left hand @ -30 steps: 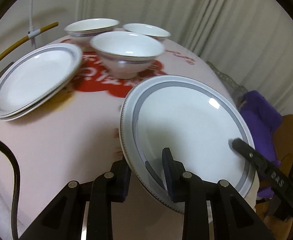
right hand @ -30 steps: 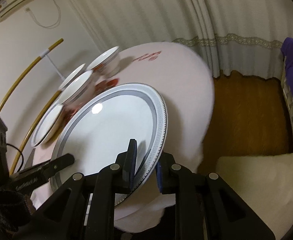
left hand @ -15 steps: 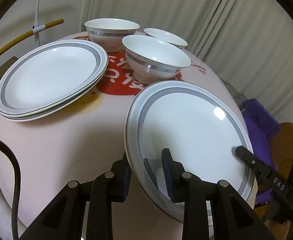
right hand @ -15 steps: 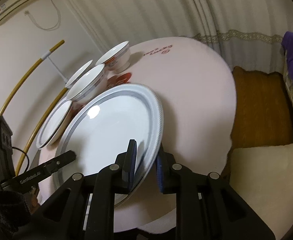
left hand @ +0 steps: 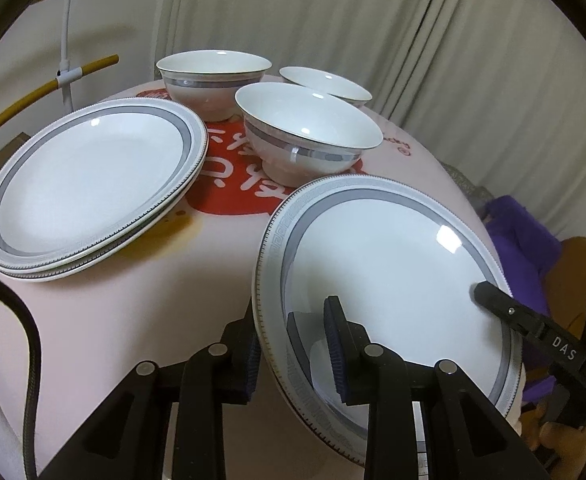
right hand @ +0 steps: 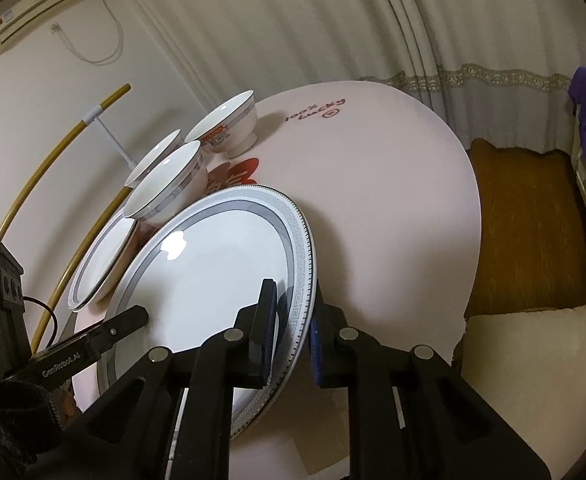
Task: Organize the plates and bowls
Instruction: 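Lift the plate with both grippers and carry it toward the plate stack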
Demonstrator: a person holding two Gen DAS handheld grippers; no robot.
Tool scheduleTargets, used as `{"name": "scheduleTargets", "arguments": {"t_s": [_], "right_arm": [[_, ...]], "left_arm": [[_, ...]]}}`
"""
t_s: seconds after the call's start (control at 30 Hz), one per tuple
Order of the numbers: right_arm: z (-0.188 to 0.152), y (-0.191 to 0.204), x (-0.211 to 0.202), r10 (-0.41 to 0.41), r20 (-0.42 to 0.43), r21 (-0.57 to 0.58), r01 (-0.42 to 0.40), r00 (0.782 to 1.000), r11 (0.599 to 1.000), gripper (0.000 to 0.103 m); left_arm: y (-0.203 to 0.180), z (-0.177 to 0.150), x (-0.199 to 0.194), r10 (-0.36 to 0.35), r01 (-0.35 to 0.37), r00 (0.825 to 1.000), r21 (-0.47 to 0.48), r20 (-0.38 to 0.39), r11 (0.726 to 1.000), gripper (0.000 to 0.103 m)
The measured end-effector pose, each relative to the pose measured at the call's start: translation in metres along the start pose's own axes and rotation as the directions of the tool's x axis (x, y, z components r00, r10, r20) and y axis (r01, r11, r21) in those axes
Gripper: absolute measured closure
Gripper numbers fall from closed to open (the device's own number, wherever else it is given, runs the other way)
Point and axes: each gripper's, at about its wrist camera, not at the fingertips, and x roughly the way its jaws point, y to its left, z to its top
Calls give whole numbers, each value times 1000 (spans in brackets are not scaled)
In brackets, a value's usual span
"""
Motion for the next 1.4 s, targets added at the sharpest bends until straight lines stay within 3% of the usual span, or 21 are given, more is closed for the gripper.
{"name": "scheduleTargets", "arguments": {"t_s": [0.23,0.83,1.07,1.4], "right_arm": [[-2,0,-1,0,3,-6,0,1000,1000,89],[-15,24,-19,18,27,-29,-17,999,999,88],[-17,46,-36,24,54,-57,-21,998,998,88],[-4,98,-37,67,78,-135,-56,995,989,88]], "left_arm": [[10,0,-1,-42,42,999,-28,2,999,83],[24,-2,-37,-58,60,996,-16,69,998,89],[31,-8,-60,-64,64,991,2,122,998,89],[68,-14,-99,-54,65,977,-46,206,997,88]]}}
